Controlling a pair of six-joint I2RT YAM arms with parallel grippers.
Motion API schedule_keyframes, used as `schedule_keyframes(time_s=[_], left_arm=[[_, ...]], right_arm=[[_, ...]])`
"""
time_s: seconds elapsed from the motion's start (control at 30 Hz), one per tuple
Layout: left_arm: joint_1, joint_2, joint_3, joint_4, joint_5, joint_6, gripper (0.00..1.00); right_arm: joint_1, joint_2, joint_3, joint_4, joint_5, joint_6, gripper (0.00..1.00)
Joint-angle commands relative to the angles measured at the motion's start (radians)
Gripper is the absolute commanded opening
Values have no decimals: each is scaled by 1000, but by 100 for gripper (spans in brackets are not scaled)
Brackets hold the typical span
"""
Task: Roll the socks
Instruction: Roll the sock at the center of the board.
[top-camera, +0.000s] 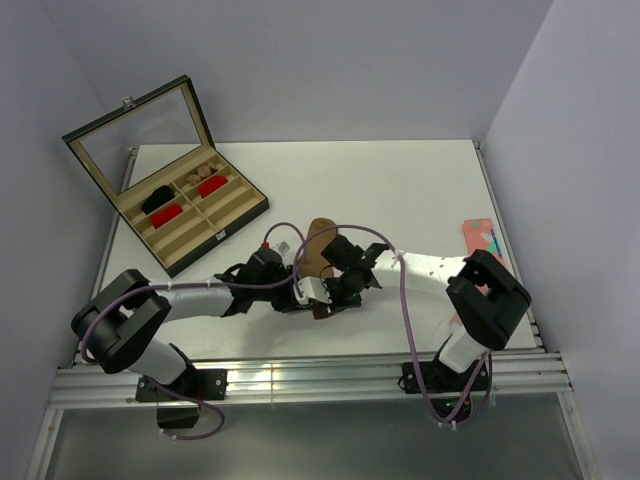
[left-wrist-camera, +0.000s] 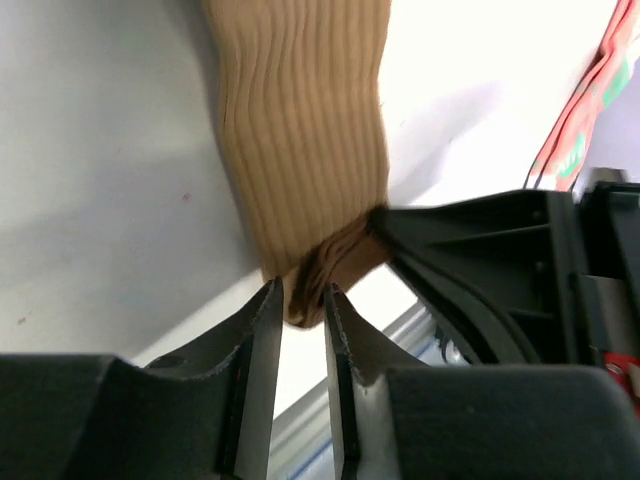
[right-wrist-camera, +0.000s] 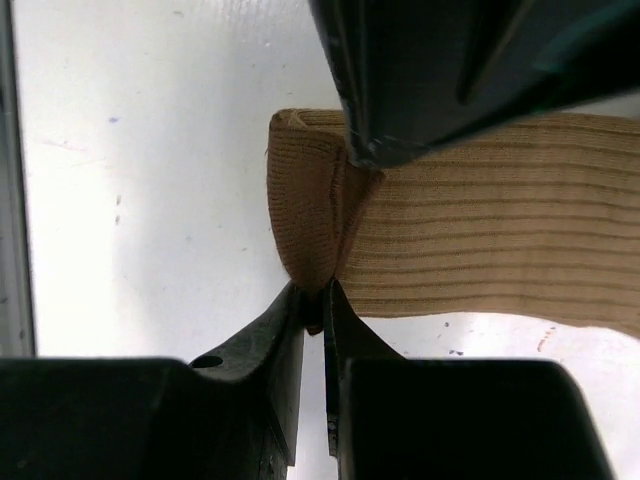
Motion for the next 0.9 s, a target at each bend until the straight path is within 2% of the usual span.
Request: schedule_keyframes(time_s=[0.0,0.23,0.4,0.6,0.87], left_arm=[[-27,-52,2,96,-130,8,29],[-82,-75,-58,253,-280,98,36],[-116,-69,-96,369,-344,176,40],[-142,-25,-159,595,-384,209,41],[-174,29,-228,844,-392,275,42]], right_arm=[[-36,46,81,-147,-87,-33,11],[-129,158,216,-323,-225,-106,11],[-183,261,311,-435,-268,-142,11],[-217,341,412,-550,-303,-139,11],[-241,416,458,-581,-320,-79,11]])
